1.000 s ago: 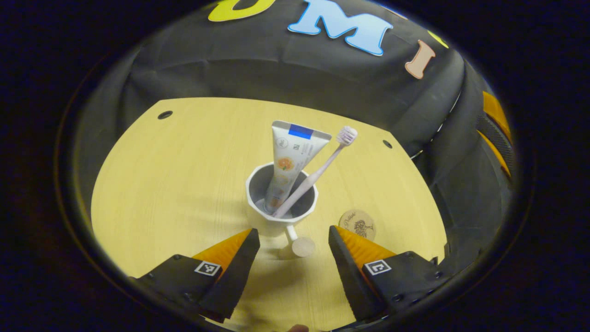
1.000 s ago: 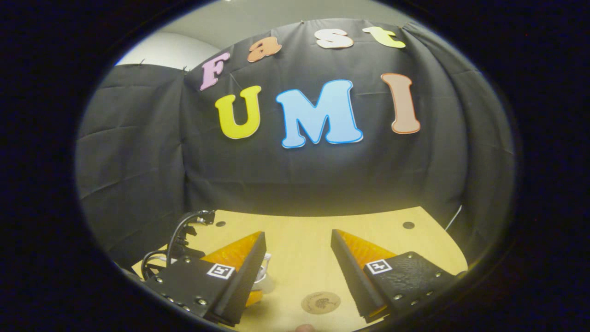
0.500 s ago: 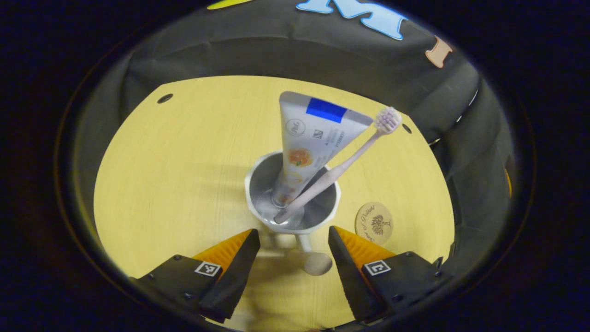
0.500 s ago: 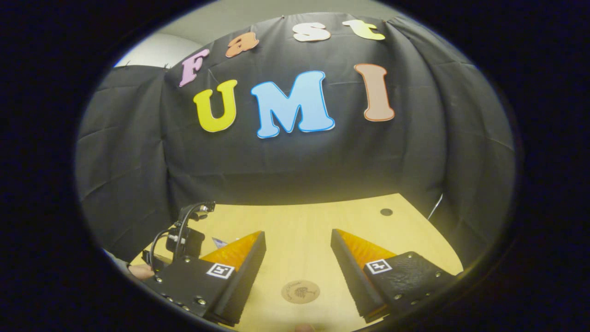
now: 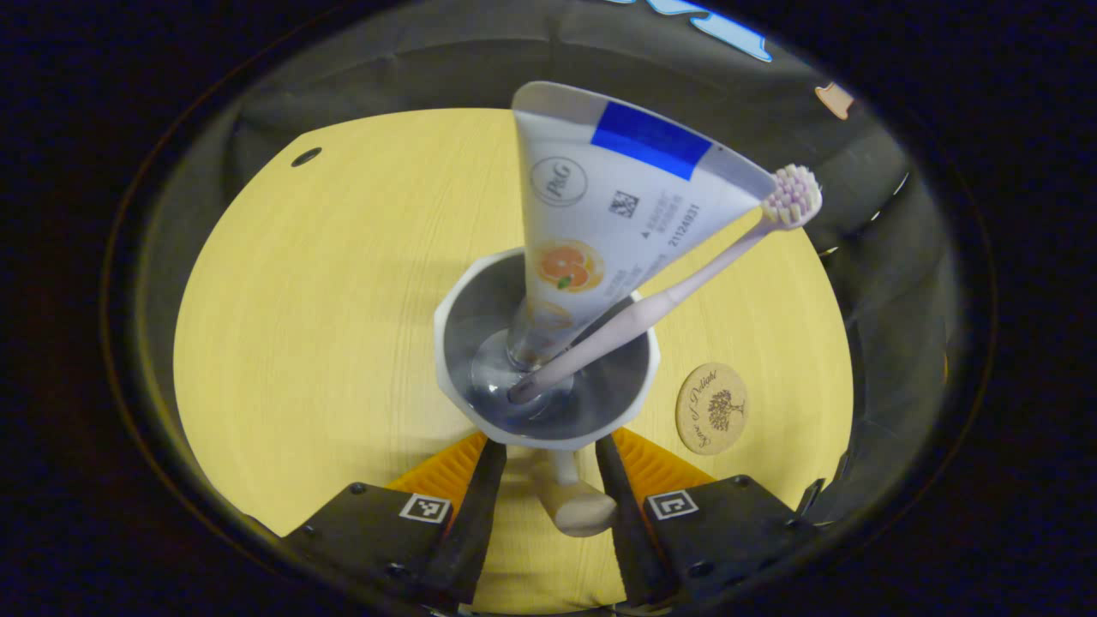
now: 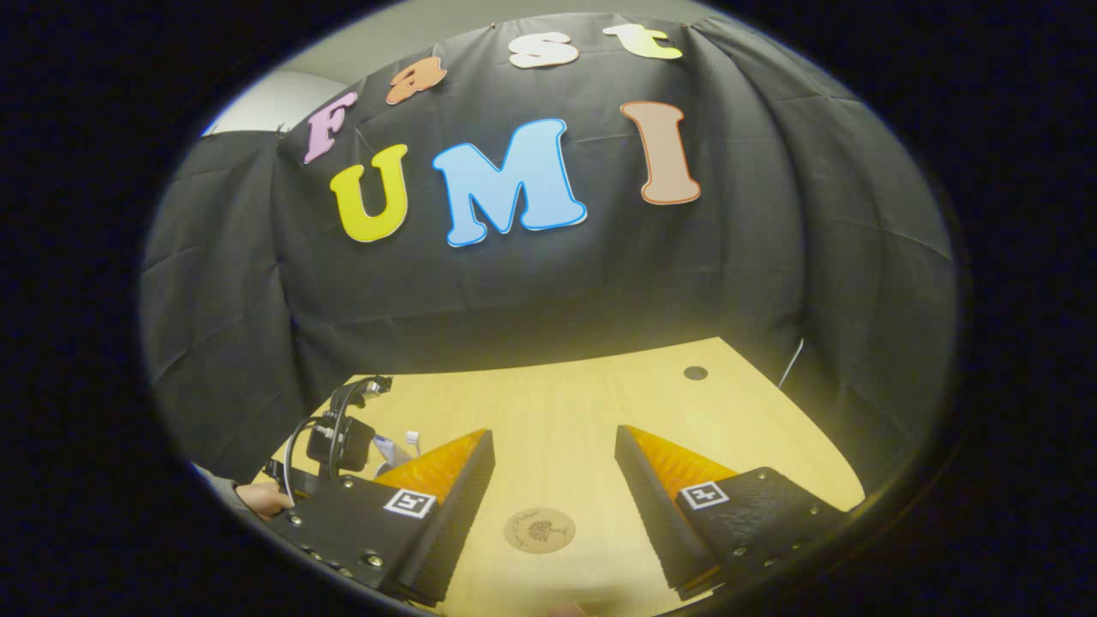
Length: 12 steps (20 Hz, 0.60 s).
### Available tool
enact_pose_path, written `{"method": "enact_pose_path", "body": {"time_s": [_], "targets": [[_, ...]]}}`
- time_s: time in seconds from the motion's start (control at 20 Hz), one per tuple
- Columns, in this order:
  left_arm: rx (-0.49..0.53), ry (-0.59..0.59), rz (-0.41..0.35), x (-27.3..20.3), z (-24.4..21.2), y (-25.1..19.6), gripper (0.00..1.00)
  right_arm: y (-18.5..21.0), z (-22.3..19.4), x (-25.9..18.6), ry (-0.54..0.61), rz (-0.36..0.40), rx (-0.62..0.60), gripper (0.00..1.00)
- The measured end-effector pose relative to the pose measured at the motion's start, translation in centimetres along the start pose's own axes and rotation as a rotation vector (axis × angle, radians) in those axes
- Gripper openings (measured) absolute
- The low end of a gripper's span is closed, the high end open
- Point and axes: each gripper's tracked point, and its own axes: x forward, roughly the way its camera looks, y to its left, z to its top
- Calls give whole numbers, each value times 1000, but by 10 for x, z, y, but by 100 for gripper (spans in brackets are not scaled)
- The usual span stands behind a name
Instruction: Put the toothbrush and toothpaste on the desktop into the cup, then pick up the cup and place it on the coaster on the desktop.
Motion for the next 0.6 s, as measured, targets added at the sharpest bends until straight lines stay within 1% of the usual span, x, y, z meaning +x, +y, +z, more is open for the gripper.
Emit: {"method": "enact_pose_path", "body": {"time_s": [0.1, 0.15, 0.2, 0.25, 0.3, 0.4, 0.55, 0.6], "targets": [[-2, -2, 3, 0, 2, 1, 62, -4, -2, -1, 6, -6, 0, 88], [0, -4, 23, -1, 2, 5, 57, -5, -2, -2, 8, -7, 0, 88], [7, -1, 22, -1, 2, 4, 46, -7, -3, -3, 10, -9, 0, 88], [9, -3, 24, -1, 2, 3, 47, -9, -3, -4, 11, -12, 0, 88], [22, -4, 54, -2, 1, 8, 46, -11, -3, -5, 11, -15, 0, 88], [62, -14, 93, -5, 1, 12, 36, -14, -4, -7, 15, -16, 6, 88], [108, -33, 99, -3, -2, 5, 35, -17, -7, -10, 22, -19, 14, 88], [104, -41, 94, -2, -1, 4, 32, -17, -9, -9, 24, -19, 18, 88]]}}
